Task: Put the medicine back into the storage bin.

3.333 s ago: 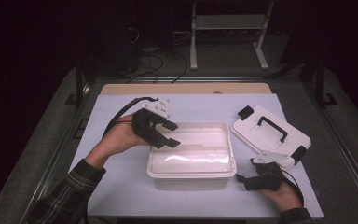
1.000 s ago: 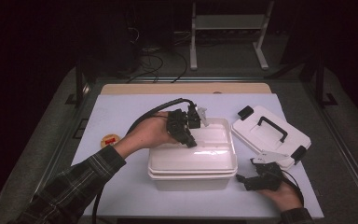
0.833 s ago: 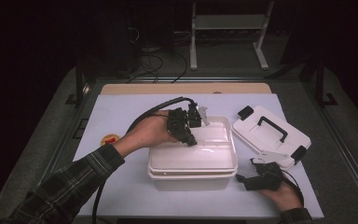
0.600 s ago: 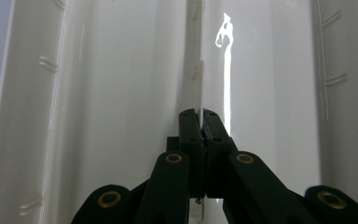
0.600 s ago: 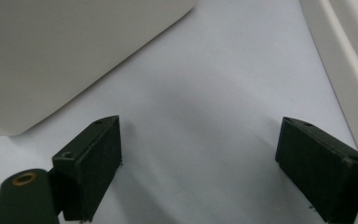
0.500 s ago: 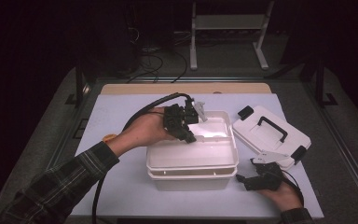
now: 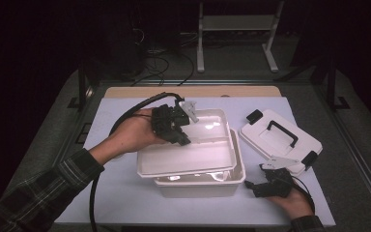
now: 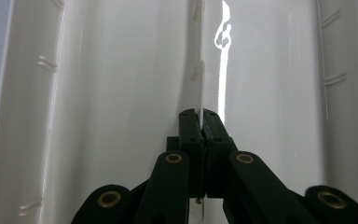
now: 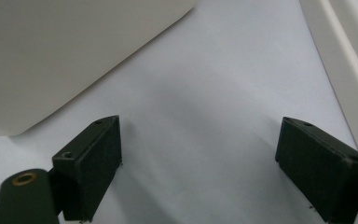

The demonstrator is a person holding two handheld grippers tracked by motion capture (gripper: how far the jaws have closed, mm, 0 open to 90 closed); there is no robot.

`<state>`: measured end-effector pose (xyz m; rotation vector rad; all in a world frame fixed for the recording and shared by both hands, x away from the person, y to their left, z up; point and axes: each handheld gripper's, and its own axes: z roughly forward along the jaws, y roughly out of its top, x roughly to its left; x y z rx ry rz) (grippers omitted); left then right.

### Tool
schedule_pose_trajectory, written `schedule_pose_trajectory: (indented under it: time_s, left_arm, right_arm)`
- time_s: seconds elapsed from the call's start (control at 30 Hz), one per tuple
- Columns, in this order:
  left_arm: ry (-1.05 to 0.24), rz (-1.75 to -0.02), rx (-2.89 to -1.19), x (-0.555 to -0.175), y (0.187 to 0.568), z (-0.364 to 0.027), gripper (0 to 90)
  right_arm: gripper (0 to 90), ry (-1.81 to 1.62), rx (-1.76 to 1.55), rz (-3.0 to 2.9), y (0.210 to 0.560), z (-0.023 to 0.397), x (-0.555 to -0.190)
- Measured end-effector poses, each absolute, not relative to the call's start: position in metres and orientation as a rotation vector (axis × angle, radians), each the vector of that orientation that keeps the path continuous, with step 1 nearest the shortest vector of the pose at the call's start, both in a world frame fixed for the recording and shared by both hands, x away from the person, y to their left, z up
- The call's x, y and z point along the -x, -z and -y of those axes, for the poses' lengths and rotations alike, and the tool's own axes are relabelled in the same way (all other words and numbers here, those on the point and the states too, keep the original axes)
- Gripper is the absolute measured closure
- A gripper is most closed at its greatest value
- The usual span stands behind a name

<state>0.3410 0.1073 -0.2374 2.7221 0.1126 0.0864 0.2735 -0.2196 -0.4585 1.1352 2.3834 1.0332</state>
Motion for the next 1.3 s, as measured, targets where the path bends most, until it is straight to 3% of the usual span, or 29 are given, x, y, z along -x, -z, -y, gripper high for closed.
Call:
schedule_pose_trajectory:
  time_s: [0.53,1.3]
  left_arm:
    - [-0.133,-0.254,-2.682,-0.336,0.235,-0.177,88.8]
    - [-0.136,-0.556,-2.611,-0.324,0.263,-0.278,88.8]
  right_arm:
    - [13.5,-1.033,-1.136,-2.382,0.459,0.22,-0.273]
    - [13.5,-1.03,-1.135,-2.384,0.459,0.22,-0.273]
